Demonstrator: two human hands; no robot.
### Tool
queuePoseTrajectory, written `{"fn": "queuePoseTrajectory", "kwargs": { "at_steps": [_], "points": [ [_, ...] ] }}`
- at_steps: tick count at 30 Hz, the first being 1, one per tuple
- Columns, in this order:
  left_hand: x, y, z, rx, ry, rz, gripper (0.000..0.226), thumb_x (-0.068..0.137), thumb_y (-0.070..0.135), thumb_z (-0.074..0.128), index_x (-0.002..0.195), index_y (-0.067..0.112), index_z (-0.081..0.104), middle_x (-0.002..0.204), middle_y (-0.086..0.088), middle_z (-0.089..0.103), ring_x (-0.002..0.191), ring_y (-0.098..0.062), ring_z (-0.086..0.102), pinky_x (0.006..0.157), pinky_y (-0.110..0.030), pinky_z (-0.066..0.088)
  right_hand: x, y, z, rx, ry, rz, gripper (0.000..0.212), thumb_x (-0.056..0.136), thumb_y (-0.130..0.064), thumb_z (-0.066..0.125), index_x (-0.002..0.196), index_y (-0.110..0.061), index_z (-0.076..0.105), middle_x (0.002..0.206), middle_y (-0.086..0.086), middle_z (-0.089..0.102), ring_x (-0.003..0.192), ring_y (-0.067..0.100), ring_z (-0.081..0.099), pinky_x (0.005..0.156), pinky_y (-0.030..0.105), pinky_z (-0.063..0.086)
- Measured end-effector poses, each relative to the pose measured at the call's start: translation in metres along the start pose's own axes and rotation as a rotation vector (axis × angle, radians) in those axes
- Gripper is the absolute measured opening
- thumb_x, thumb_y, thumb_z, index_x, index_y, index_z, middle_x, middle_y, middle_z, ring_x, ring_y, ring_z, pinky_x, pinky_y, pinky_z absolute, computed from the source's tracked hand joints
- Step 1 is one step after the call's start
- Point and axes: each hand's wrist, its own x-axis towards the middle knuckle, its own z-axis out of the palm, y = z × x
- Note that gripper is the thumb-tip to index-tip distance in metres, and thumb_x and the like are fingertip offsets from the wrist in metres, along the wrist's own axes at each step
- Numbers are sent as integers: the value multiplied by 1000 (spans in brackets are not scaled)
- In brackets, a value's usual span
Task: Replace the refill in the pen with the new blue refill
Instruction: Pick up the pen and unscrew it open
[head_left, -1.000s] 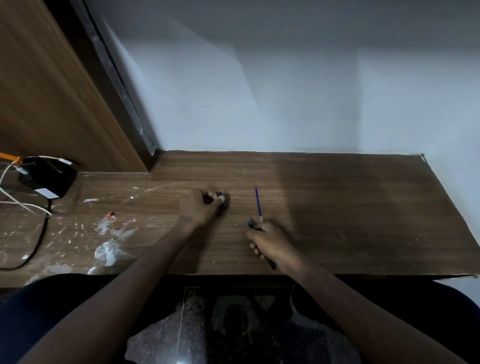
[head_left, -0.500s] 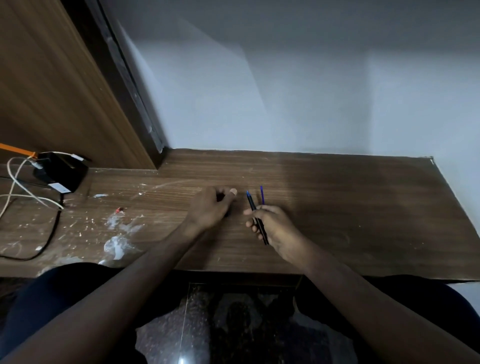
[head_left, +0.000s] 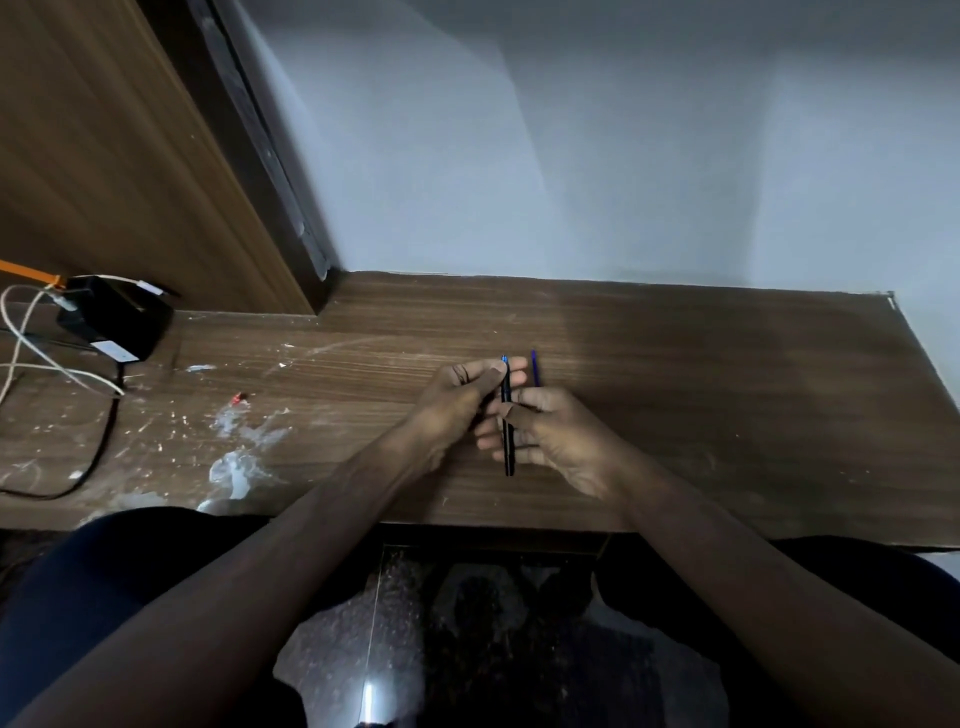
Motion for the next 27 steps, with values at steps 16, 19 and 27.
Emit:
{"fn": "queuePoseTrajectory", "kwargs": {
  "at_steps": [16, 19, 27],
  "points": [
    [4, -4, -8, -82, 178, 124, 15, 97, 27, 78, 104, 15, 86, 104, -9, 86, 94, -20, 78, 104, -47, 58, 6, -3, 3, -274, 141, -83, 27, 98, -42, 69, 111, -19, 76, 100, 7, 82, 97, 16, 78, 90, 42, 62],
    [3, -3, -13, -82, 185, 105, 15, 99, 29, 76, 103, 18, 86, 103, -4, 86, 95, -14, 76, 108, -45, 53, 6, -3, 0, -263, 73, -60, 25, 106, -31, 58, 118, -17, 76, 116, 4, 79, 115, 17, 73, 103, 42, 56],
    [5, -6, -17, -69, 190, 100, 18, 100, 23, 75, 110, 10, 83, 96, 0, 86, 81, -1, 79, 77, -19, 59, 6, 0, 4, -202, 112, 19, 28, 97, -41, 72, 118, -22, 72, 119, 6, 78, 106, 16, 70, 96, 42, 58]
  ]
}}
